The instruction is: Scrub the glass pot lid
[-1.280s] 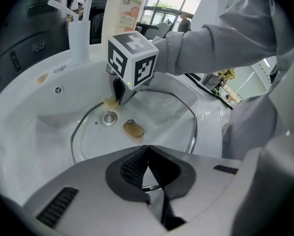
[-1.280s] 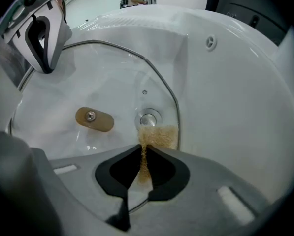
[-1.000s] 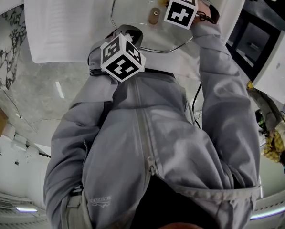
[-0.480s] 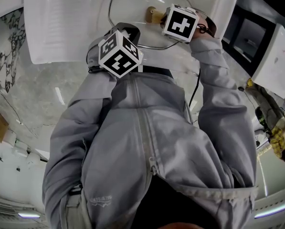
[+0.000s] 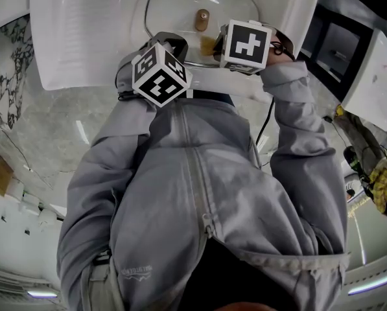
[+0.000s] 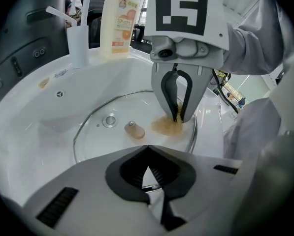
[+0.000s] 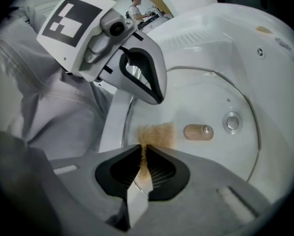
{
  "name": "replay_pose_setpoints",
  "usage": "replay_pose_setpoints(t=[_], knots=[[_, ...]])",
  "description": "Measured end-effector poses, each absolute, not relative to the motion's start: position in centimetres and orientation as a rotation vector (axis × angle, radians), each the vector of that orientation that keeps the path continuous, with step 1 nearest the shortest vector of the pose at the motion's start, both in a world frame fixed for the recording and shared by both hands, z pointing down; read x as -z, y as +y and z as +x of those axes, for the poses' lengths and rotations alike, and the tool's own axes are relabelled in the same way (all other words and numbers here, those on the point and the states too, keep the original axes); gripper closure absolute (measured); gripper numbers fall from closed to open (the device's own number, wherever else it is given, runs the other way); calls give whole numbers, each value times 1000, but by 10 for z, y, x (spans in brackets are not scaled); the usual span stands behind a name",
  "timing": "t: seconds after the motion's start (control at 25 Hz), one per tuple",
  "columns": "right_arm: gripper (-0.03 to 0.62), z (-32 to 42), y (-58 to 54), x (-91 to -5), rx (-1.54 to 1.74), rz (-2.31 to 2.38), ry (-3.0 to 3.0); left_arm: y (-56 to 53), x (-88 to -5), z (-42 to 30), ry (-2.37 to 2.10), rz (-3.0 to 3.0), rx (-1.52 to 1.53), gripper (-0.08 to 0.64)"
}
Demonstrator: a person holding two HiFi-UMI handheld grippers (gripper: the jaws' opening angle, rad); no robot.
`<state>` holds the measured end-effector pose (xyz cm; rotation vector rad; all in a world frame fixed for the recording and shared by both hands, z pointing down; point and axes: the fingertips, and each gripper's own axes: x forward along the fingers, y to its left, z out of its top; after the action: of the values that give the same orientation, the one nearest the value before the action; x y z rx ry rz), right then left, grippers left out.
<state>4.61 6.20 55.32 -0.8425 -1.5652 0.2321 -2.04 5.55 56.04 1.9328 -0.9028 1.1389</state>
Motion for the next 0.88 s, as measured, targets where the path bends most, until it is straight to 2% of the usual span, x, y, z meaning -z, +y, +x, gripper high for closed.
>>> replay_pose_setpoints(t=[0.28,0.52,0.88], knots=[[562,48,61,-546,-253,-923,-1539,56,-560,-21,-897,1919,-1119,554],[563,32,-35,-588,64,-590,-1605,57,-560,-20,-885,1915,-1123,554],[563,-1,-103,-628,402,-489,-1678,60,-563,-21,-883,1896,-1108,554]])
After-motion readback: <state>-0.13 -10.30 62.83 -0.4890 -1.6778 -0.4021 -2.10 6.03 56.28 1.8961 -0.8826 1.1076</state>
